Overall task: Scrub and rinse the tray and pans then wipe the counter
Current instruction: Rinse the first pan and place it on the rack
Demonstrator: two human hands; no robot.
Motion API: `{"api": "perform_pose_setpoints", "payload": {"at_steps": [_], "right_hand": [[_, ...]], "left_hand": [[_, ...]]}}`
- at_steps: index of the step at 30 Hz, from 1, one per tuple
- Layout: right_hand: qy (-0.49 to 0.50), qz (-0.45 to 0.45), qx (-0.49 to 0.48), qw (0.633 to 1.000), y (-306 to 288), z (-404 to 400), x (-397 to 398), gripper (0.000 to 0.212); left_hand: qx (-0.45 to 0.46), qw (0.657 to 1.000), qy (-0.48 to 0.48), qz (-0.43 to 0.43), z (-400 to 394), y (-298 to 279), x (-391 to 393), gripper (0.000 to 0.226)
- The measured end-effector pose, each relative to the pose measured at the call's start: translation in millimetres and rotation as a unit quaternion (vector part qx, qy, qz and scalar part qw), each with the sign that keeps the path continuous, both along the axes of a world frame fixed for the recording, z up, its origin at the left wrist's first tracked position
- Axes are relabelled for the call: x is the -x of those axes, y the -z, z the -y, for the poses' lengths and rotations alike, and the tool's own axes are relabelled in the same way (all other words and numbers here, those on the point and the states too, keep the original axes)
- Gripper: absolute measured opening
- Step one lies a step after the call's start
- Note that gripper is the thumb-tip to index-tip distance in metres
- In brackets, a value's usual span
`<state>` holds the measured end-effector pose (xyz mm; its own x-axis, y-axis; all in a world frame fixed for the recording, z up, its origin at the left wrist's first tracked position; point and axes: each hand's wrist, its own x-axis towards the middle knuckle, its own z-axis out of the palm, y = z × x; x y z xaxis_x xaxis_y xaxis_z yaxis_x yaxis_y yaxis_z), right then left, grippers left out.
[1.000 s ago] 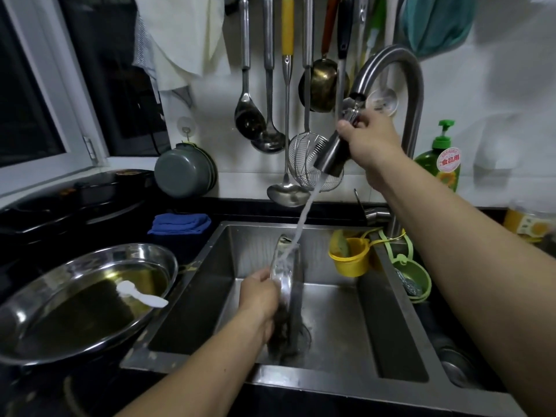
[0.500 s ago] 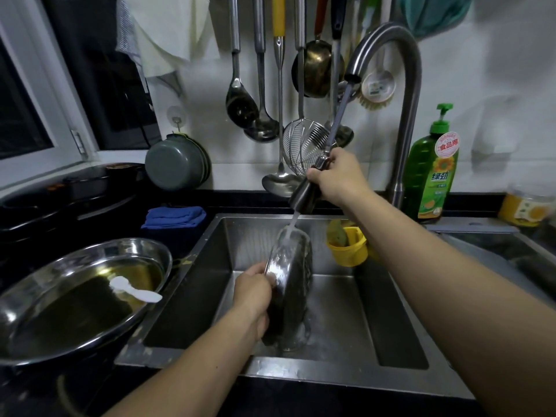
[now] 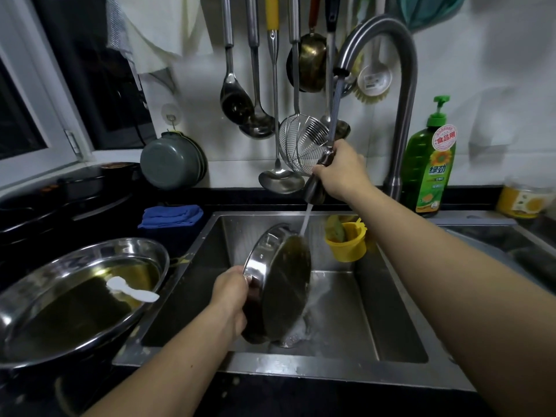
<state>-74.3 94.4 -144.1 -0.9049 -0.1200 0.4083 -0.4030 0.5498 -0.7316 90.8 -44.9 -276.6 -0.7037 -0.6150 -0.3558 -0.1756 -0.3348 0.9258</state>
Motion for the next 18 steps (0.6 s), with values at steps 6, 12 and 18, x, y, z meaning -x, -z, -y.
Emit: {"api": "perform_pose_setpoints", "payload": {"at_steps": [6,12,18], "right_hand": [[-0.043,0.031,-0.011,0.999,0,-11,-7,0.039],[-0.089,0.087,0.024,0.992,2,-9,-12,0.044],[-0.069,0.097,0.039,0.992,7,10,13,0.049]], "left_hand": [[0.009,1.000,-0.008,0.015,7,7,4,0.033],[0.025,1.000,0.006,0.014,0,-1,0,0.033],[0.035,0.998,0.053,0.023,-6,1,-3,0.033]]}}
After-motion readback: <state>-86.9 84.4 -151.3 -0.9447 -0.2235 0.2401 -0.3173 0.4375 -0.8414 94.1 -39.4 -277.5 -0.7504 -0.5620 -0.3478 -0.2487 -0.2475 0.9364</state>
